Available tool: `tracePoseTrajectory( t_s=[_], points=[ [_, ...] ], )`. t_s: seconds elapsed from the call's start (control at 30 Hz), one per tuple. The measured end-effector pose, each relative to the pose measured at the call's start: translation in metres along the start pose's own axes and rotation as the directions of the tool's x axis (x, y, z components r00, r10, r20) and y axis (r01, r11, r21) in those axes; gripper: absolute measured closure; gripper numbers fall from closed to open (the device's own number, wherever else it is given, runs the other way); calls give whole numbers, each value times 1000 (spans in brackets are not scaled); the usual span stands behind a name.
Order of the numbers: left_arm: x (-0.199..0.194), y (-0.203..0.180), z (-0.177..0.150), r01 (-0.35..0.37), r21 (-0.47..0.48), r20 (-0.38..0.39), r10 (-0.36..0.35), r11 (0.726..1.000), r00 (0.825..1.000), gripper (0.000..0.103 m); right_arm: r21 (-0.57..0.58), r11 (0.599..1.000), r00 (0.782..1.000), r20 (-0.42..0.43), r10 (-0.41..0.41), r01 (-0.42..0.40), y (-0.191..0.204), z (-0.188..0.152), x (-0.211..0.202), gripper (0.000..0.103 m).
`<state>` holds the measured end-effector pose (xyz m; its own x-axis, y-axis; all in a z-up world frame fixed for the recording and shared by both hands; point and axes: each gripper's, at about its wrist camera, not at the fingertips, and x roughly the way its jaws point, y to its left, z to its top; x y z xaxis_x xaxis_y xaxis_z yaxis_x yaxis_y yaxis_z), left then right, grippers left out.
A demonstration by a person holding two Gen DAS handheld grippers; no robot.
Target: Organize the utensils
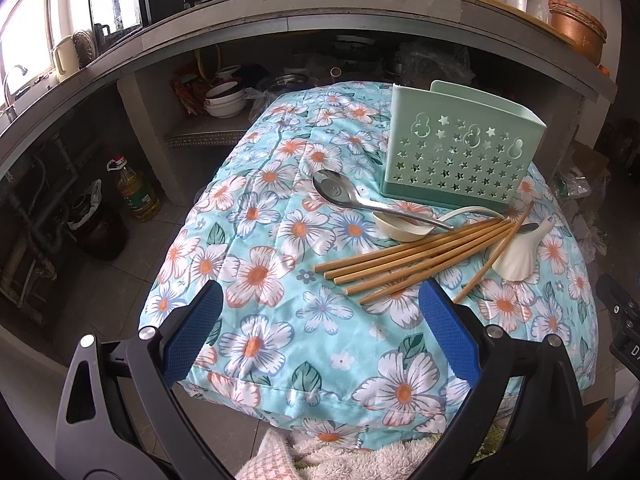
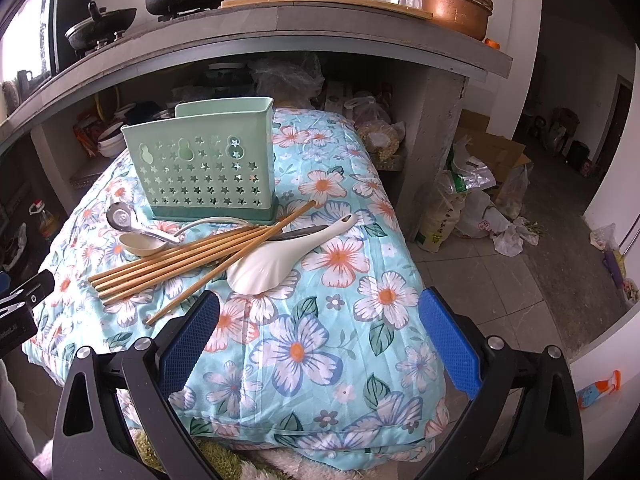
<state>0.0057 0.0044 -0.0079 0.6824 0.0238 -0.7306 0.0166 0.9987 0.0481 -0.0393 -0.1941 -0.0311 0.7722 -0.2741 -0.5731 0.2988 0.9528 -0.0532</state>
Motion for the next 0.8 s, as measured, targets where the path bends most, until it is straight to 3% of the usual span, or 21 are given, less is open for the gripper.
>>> tracePoseTrajectory(
  t_s=[0.6, 0.8],
  points=[
    [50, 2, 16, 10, 19, -97, -8, 1000, 995, 8, 43, 999, 996, -80, -28, 31, 0, 5, 25, 6],
    [77, 18, 31, 33, -4, -79, -33, 999, 996, 8, 61, 997, 993, -112, -32, 39, 8, 9, 39, 6]
  ],
)
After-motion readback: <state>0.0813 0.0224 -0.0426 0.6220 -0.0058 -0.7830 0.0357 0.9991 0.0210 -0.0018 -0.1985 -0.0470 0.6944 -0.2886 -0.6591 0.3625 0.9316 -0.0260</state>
